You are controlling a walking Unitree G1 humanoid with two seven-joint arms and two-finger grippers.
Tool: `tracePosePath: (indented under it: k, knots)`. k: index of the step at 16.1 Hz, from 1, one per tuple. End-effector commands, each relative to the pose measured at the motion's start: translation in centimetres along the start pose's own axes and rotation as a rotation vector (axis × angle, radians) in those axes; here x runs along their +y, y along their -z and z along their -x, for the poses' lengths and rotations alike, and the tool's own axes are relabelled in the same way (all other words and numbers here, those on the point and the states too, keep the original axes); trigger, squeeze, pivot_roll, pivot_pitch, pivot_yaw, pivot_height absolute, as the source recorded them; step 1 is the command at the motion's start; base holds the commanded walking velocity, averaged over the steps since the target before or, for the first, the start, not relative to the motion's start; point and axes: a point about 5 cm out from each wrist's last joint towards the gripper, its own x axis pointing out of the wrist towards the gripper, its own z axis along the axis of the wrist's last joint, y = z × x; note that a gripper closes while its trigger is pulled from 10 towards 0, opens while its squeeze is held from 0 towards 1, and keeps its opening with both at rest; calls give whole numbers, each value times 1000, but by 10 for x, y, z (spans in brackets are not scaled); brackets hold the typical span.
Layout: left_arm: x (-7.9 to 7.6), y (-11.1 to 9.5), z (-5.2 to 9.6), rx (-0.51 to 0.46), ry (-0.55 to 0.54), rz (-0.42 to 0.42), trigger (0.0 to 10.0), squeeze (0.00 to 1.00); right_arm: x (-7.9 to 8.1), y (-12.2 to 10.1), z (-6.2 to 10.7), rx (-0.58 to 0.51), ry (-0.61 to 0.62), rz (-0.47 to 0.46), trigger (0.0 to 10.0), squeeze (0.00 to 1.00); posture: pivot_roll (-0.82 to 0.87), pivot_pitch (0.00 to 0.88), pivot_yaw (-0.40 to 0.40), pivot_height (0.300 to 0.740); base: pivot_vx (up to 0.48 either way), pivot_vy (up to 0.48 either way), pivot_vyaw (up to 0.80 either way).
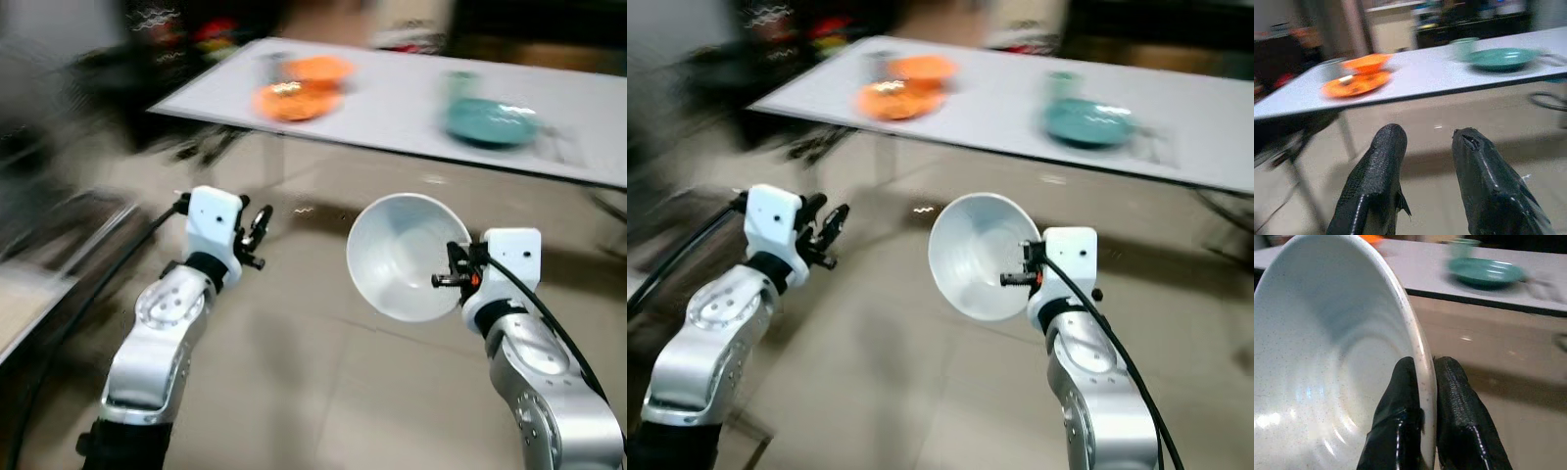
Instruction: Setting the table
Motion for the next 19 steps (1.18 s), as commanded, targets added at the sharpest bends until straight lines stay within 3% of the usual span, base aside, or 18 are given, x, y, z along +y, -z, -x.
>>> tracePosePath:
  k: [1, 19]
  knots:
    - [-5, -3, -2, -14, 27, 9, 10000, 0, -4, -8, 1, -44, 15, -2, 10000, 0, 18, 0, 21, 740, 330, 0, -800]
    - [-8, -1, 0, -14, 41, 17, 10000, 0, -7, -14, -2, -76, 21, 5, 10000, 0, 13, 0, 19, 740, 334, 0, -44]
